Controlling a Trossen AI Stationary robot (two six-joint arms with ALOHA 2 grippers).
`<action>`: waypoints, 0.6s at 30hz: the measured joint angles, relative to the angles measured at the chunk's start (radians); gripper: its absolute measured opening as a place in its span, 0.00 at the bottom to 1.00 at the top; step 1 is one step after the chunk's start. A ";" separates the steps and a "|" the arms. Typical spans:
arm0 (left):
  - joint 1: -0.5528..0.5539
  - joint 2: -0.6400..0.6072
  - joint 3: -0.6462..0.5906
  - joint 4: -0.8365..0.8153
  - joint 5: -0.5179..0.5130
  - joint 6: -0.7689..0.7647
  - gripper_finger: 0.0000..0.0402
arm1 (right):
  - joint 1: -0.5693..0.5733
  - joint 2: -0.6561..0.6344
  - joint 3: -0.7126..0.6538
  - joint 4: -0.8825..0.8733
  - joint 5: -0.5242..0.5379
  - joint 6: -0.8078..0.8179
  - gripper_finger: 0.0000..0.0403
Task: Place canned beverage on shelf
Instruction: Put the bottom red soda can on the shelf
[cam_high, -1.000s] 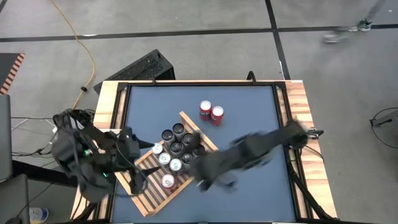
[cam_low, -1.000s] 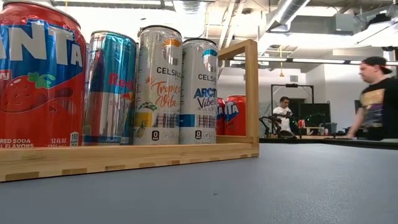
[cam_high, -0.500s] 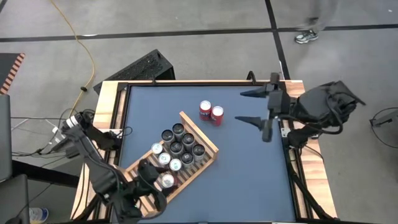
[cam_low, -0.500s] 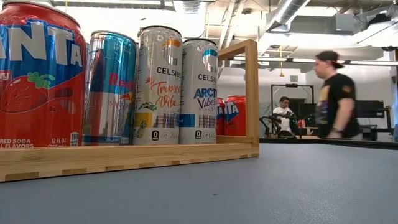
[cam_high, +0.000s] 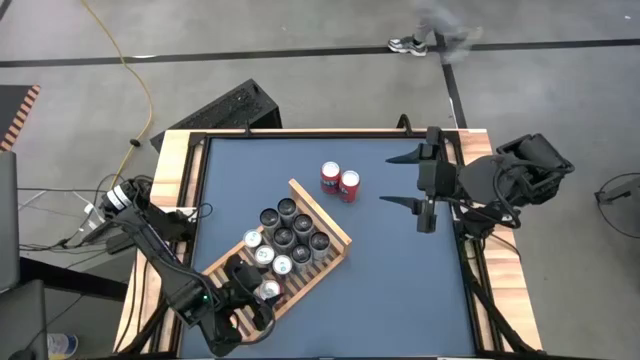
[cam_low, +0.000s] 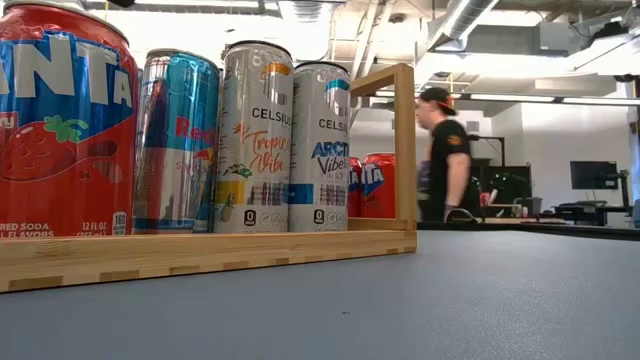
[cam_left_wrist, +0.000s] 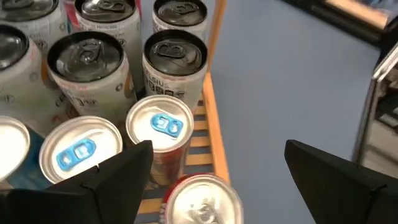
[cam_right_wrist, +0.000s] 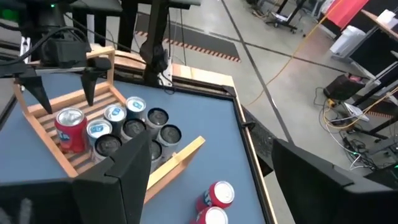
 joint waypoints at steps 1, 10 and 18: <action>0.004 0.000 -0.003 0.001 0.002 0.021 0.88 | 0.000 0.004 0.001 0.000 0.000 0.000 0.75; 0.030 0.011 -0.053 0.093 0.097 0.066 0.88 | -0.002 0.000 0.002 -0.044 -0.001 0.008 0.75; 0.040 0.081 -0.053 0.095 0.161 0.064 0.88 | -0.002 0.000 0.002 -0.049 -0.001 0.000 0.75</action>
